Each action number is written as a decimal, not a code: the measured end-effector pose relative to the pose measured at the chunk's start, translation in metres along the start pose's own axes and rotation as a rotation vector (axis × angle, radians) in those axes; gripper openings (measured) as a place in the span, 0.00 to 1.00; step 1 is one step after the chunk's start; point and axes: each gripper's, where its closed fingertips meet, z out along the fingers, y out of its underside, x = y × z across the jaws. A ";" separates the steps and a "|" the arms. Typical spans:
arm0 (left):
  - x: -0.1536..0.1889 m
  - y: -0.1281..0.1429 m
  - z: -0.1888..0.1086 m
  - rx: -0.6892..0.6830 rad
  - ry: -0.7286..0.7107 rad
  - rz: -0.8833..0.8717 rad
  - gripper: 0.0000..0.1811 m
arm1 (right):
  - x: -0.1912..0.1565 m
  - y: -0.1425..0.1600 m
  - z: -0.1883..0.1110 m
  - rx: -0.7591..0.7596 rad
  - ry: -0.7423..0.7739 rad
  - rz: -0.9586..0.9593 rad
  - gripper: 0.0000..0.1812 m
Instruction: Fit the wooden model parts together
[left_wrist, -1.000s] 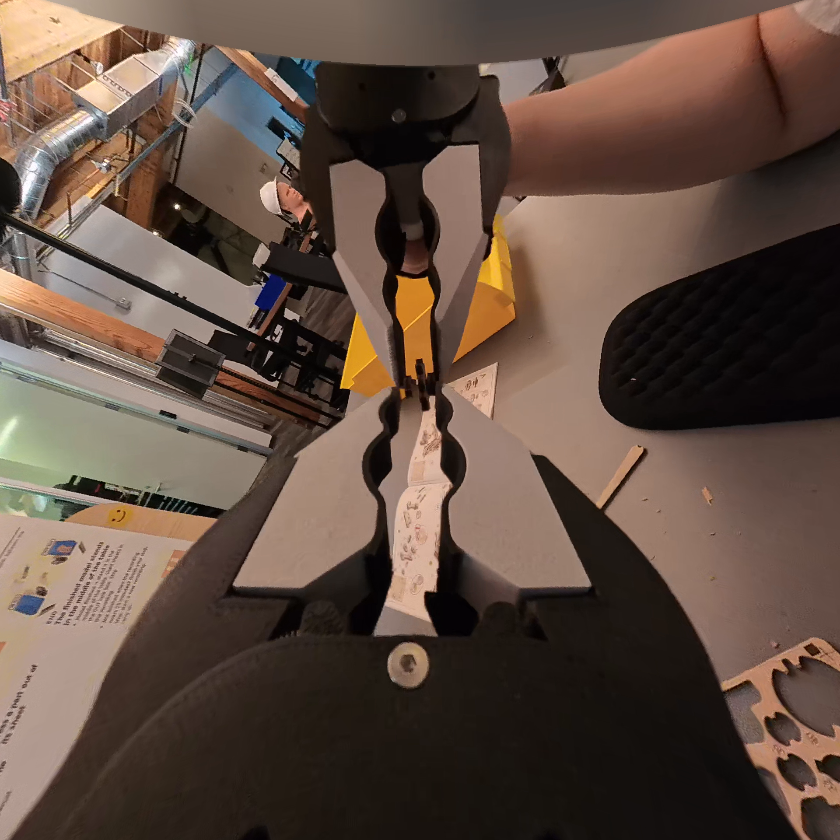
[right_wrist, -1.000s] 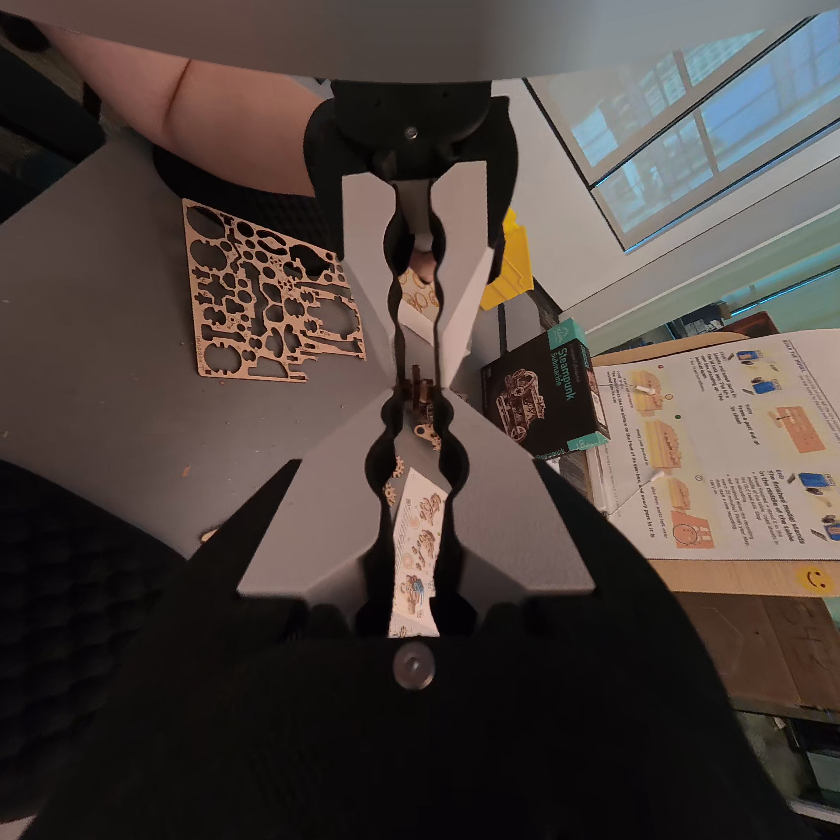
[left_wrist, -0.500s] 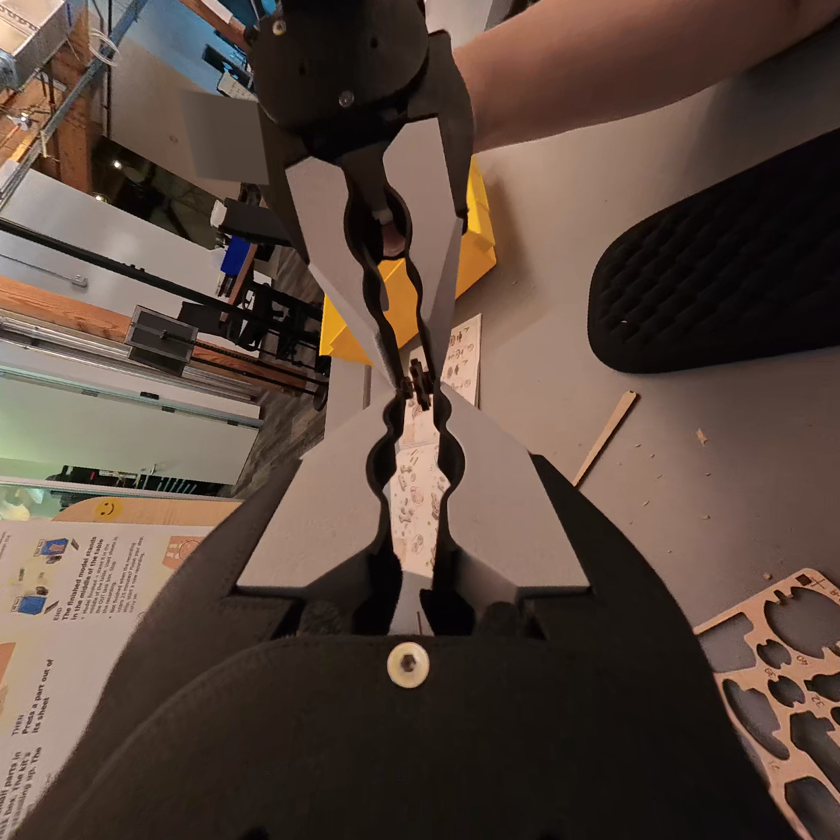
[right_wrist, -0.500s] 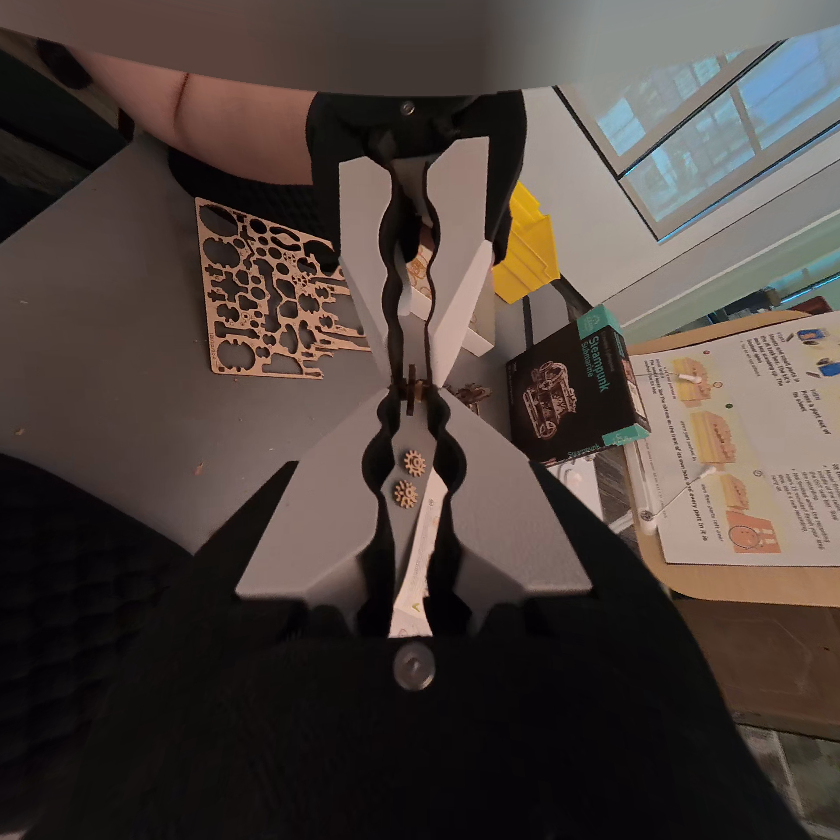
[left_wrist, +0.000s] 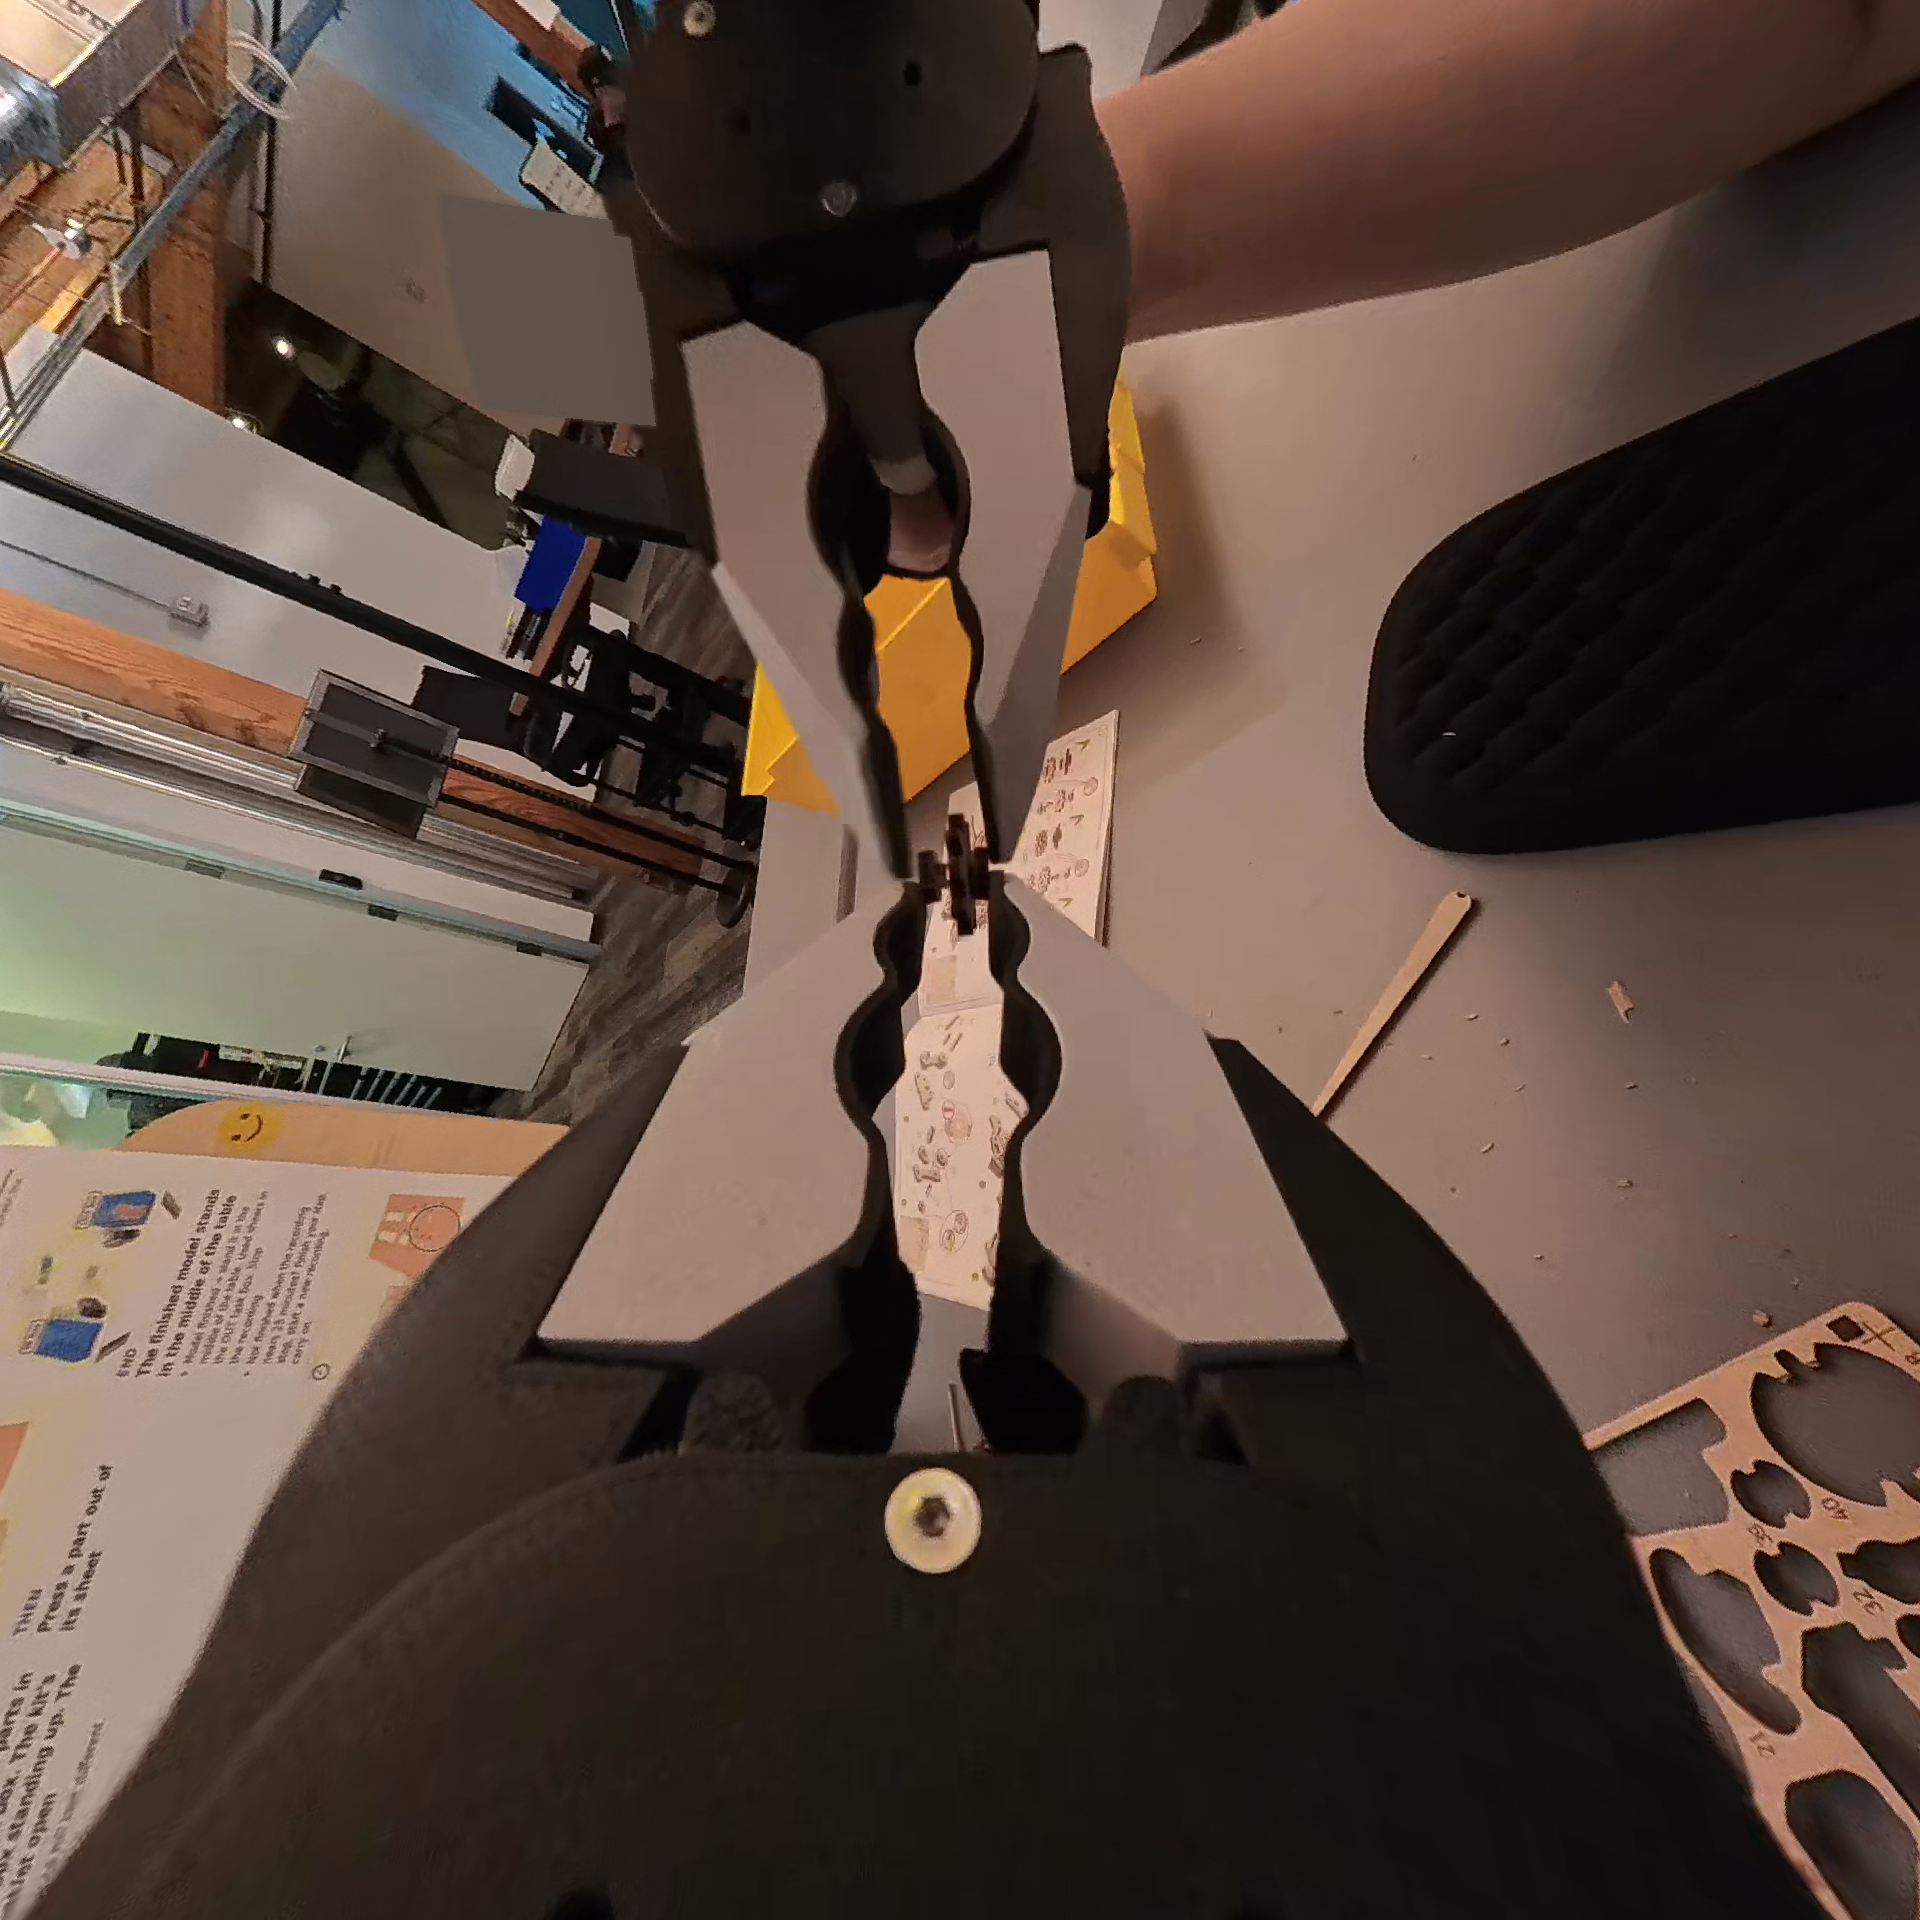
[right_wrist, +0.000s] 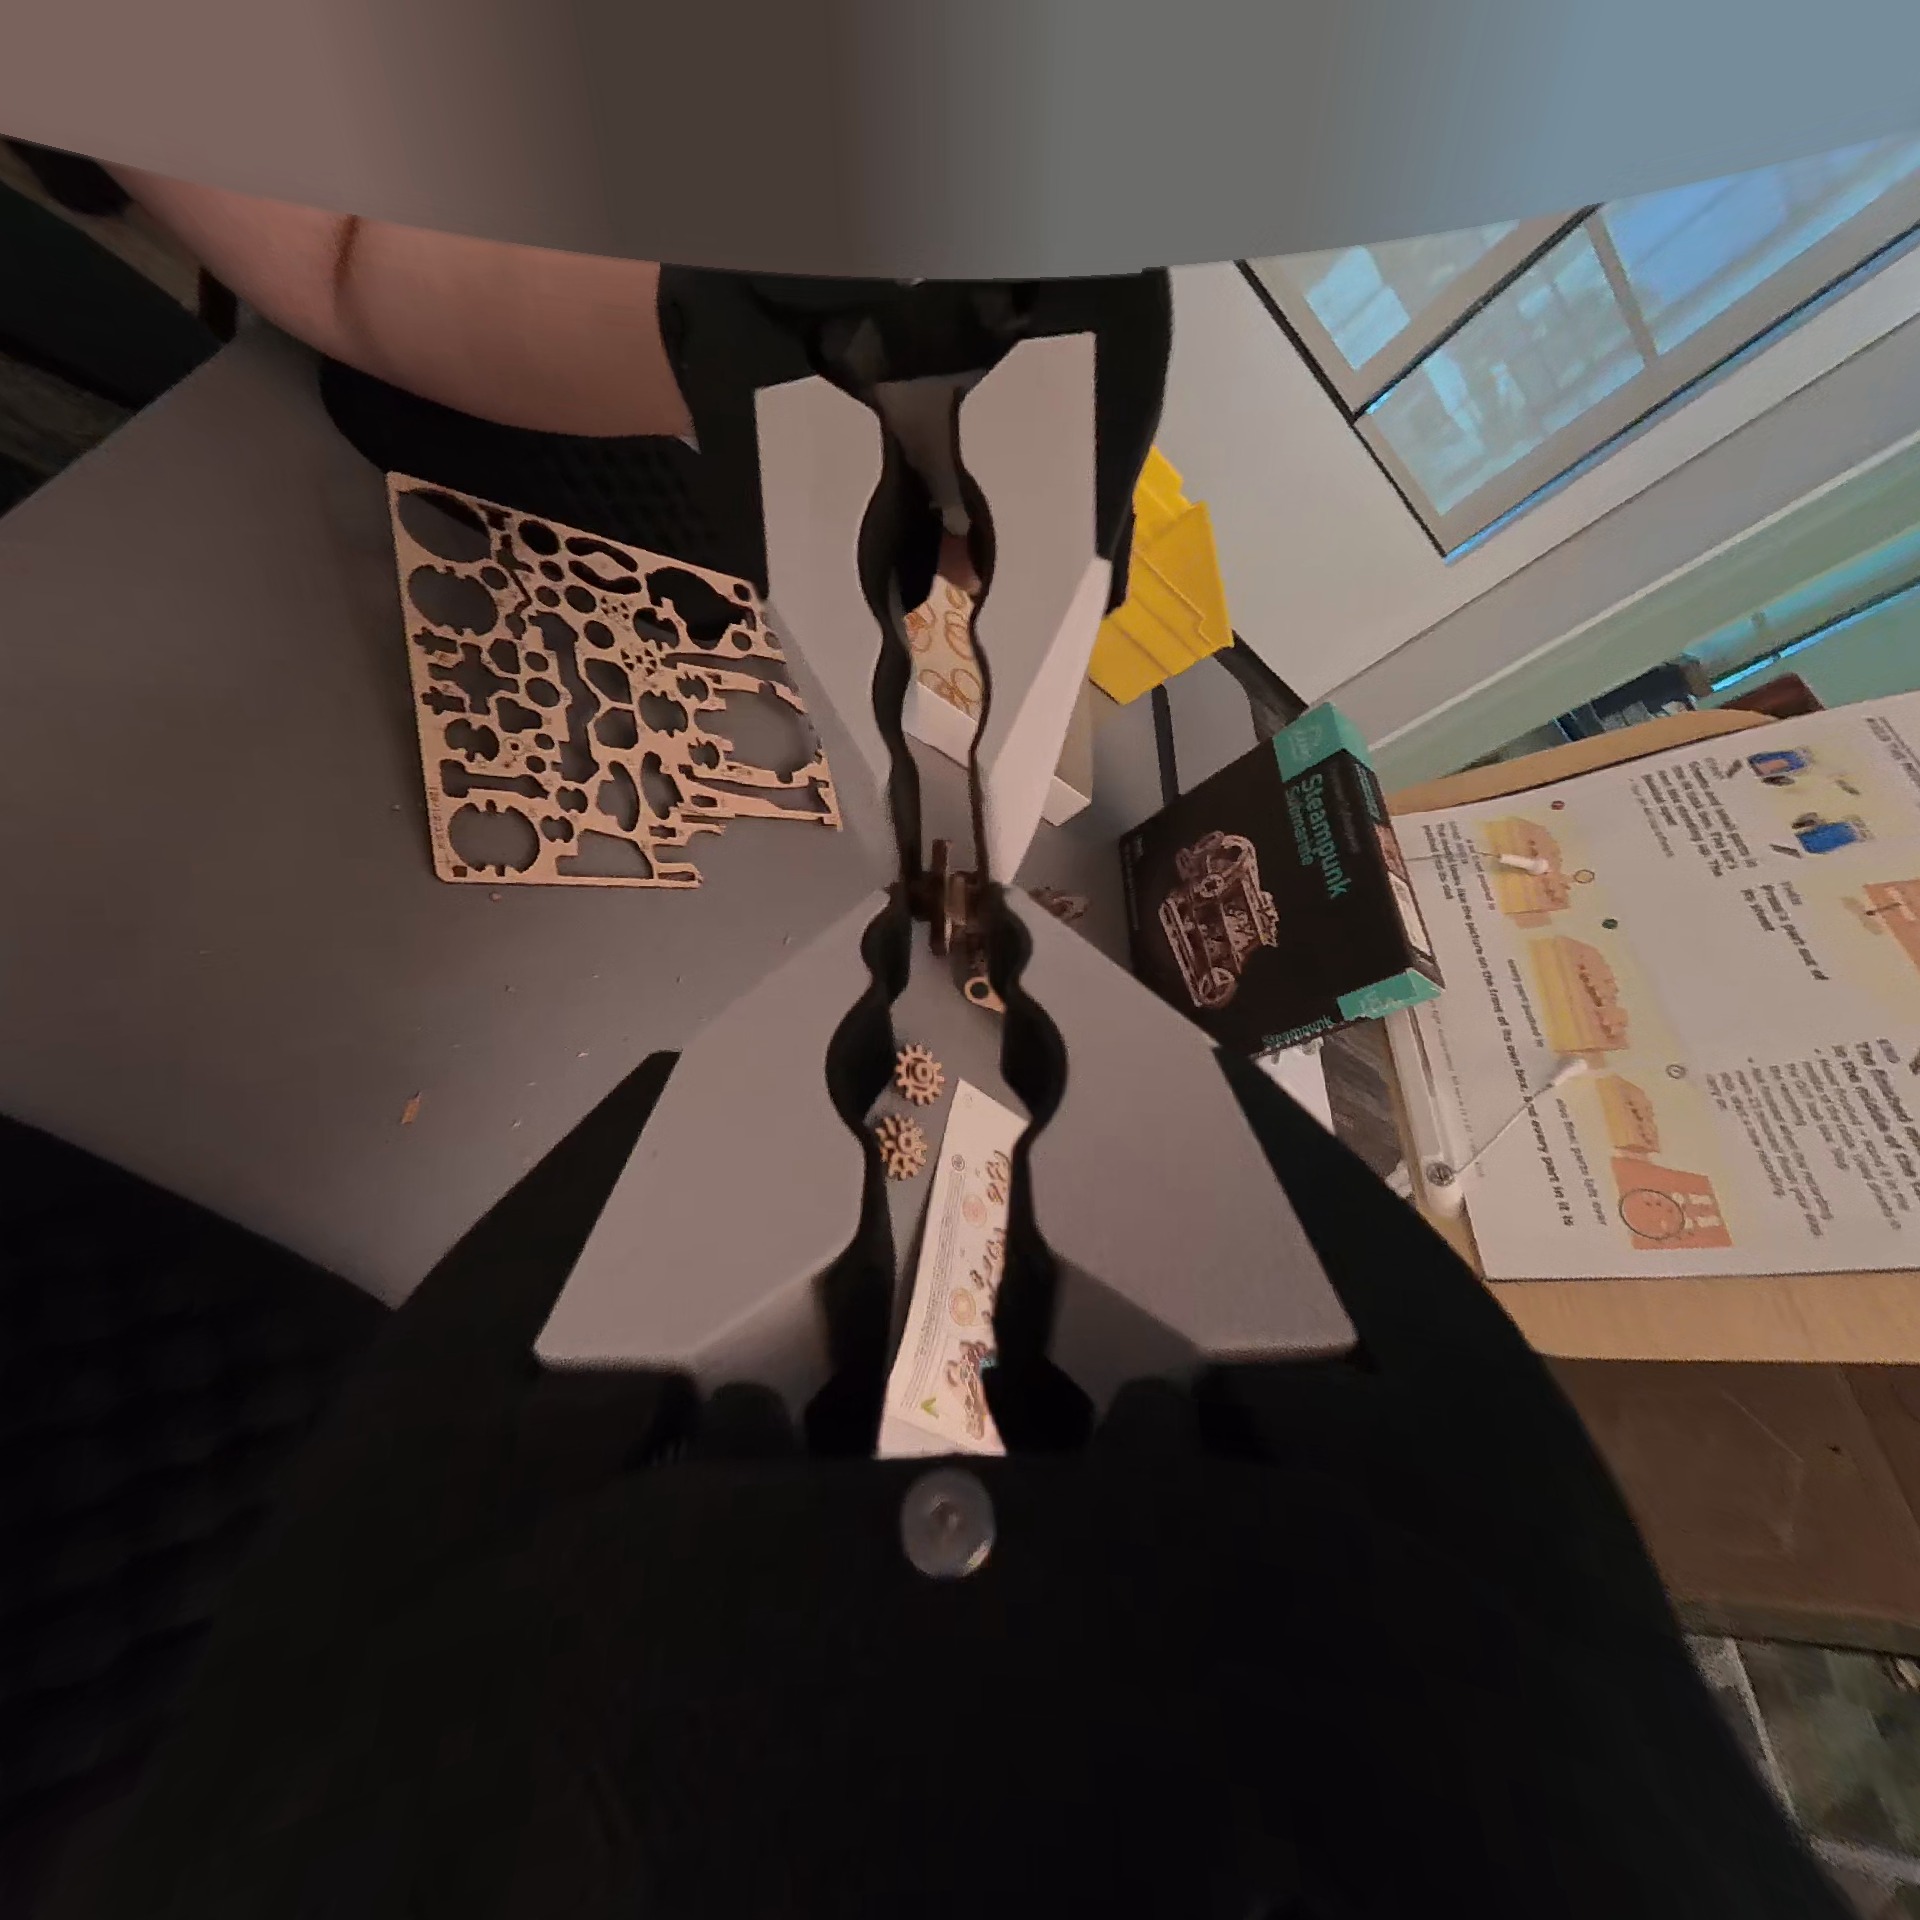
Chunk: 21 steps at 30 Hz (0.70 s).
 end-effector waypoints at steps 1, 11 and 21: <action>0.000 -0.001 -0.001 0.004 0.001 -0.004 0.06 | 0.000 -0.001 0.000 0.006 0.007 -0.016 0.07; -0.002 -0.001 0.000 0.019 -0.047 0.015 0.06 | 0.002 0.001 0.000 -0.035 0.034 -0.057 0.06; 0.003 0.000 -0.001 -0.016 -0.016 0.052 0.06 | -0.003 0.003 0.003 -0.060 0.014 -0.075 0.06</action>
